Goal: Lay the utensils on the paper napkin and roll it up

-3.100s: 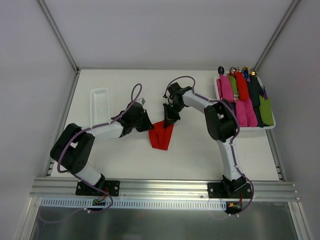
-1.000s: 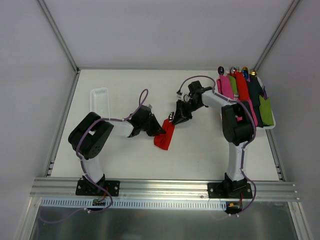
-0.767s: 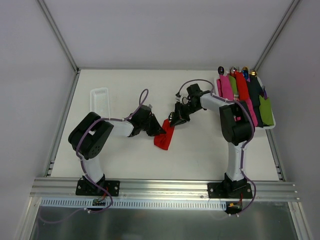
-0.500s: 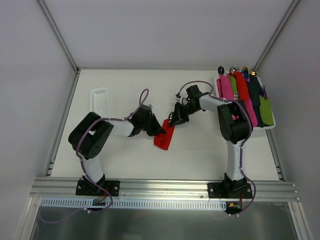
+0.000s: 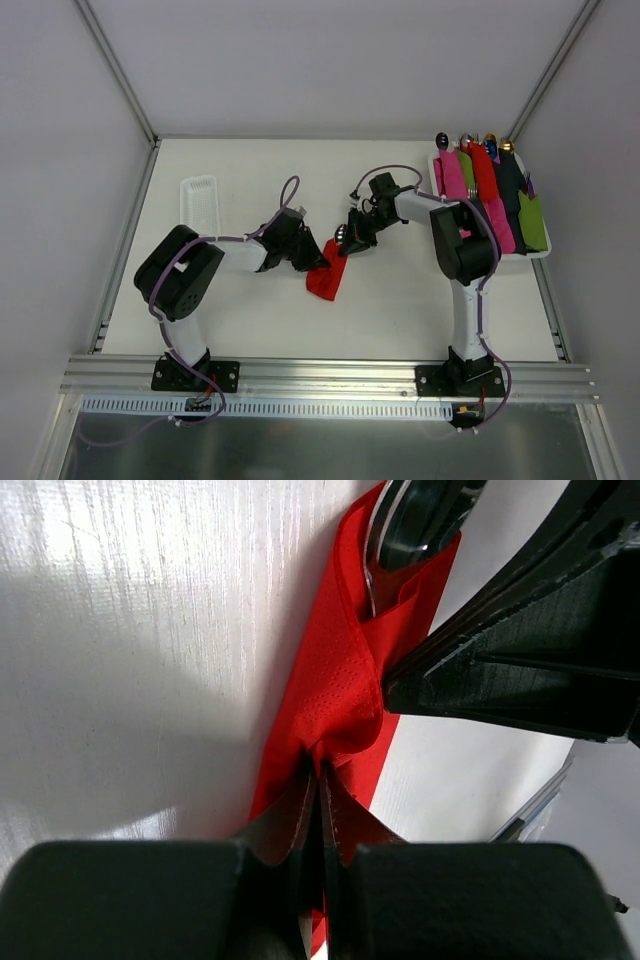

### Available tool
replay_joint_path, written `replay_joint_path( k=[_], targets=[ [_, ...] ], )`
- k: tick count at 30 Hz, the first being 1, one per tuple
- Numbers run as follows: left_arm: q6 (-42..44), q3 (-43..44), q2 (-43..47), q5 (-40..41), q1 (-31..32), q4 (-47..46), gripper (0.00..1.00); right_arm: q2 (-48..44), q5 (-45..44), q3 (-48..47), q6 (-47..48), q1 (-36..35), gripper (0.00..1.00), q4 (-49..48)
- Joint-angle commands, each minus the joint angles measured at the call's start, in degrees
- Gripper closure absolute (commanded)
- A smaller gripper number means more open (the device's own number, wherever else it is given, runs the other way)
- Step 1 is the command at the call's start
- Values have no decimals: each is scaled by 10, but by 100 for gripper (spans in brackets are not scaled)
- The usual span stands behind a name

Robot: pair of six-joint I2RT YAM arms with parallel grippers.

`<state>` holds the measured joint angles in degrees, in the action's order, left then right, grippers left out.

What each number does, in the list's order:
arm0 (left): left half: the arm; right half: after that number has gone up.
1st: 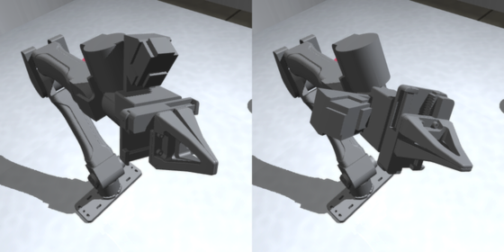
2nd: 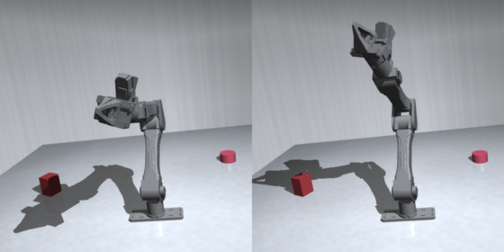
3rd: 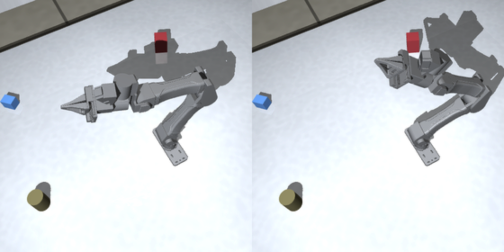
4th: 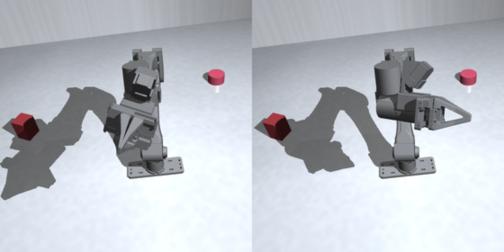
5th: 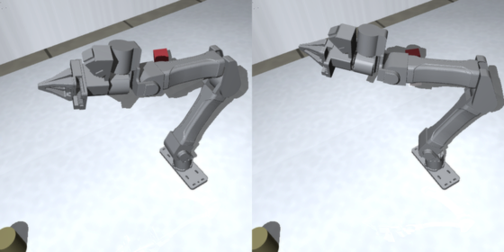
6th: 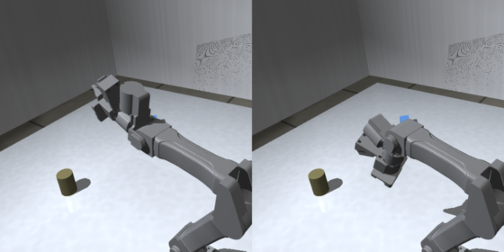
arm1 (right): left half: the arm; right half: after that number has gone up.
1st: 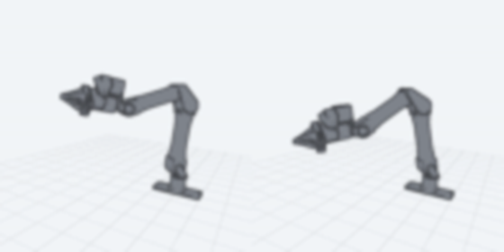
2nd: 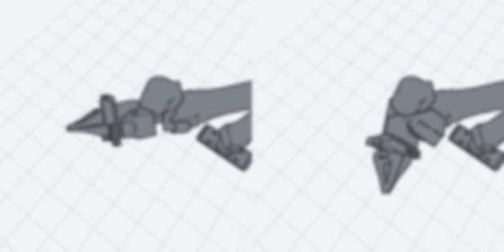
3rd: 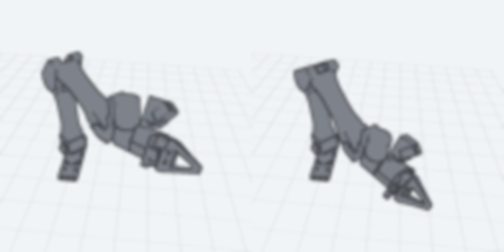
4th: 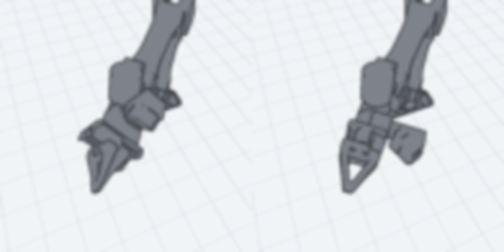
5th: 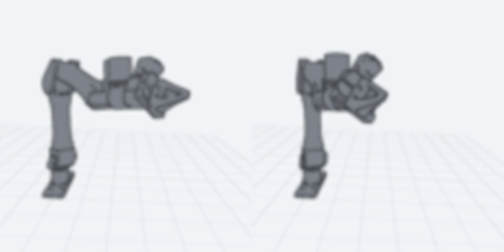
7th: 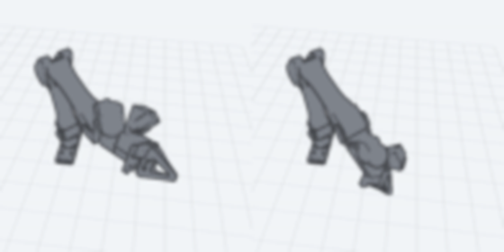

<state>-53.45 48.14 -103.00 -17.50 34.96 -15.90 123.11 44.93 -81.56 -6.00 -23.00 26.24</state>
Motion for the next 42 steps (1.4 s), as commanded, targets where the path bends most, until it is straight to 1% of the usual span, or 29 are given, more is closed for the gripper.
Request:
replay_joint_path(
  k=[1,11,26,36,41,42],
  targets=[
    [27,17,36,7,8,21,100,17,-49,-11,9,-11,95,22],
    [12,28,53,-32,14,-19,100,27,-43,-13,7,-12,95,24],
    [-41,20,4,-54,54,-84,100,25,-54,-13,1,-12,95,25],
    [-56,4,-26,-21,72,-72,100,24,-62,-15,-2,-11,96,28],
    [-66,2,-52,-6,78,-44,100,26,-61,-17,-1,-12,96,30],
    [-68,-4,-55,-3,78,-44,90,25,-61,-18,3,-13,96,32]
  ],
)
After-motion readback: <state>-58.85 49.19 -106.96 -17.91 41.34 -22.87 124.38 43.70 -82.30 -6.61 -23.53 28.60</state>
